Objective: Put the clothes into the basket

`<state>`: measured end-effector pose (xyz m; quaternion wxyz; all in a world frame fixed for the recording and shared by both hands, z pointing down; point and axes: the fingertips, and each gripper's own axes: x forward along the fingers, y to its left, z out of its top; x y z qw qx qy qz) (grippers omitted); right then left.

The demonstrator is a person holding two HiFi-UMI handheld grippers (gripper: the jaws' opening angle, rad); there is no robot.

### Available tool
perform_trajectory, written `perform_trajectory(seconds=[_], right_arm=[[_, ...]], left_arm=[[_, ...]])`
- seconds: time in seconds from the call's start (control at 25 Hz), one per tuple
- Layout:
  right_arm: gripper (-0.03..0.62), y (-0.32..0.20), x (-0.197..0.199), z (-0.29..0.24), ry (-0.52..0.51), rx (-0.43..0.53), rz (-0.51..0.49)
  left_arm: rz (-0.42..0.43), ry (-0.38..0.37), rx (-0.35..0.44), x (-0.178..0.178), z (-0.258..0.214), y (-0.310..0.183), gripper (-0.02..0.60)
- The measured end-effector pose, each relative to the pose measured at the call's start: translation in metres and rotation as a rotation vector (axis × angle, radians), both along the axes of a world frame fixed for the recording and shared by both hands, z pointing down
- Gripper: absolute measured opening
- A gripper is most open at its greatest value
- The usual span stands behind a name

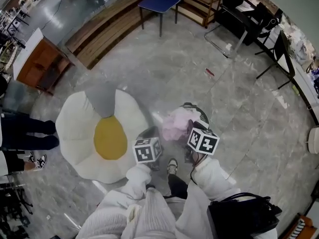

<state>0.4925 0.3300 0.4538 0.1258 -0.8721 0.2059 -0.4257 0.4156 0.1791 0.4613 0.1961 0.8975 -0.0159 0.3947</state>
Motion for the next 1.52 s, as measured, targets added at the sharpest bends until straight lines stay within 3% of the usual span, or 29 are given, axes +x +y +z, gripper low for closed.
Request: perform_trajectory(seconds=[0.24, 0.48, 0.96, 1.16, 1.32, 1.52], right_arm=[[0.032, 0.022, 0.019, 0.013, -0.02, -0.014, 0.055], [0.032, 0.039, 0.028, 0.021, -0.031, -0.018, 0.097], [0.032, 0.069, 0.016, 0.05, -0.102, -0.072, 0.148], [0.032, 0.078, 0.017, 0.048, -0.099, -0.025, 0.187], [0.032, 0.069, 0.02, 0.027, -0.059, 0.021, 0.159], [0.032, 0.058, 0.033, -0.002, -0.001, 0.051, 0.138]], left_arm=[[-0.01, -0.018, -0.002, 0.021, 0.006, -0.002, 0.003], [0.039, -0.03, -0.005, 0.035, 0.011, 0.018, 0.003], [0.107, -0.075, -0.001, 0.027, 0.022, 0.042, 0.003], [0.113, -0.096, 0.011, 0.024, 0.03, 0.044, 0.003], [0.102, -0.102, 0.008, 0.024, 0.031, 0.042, 0.003], [0.106, -0.063, 0.016, 0.033, 0.015, 0.046, 0.003]])
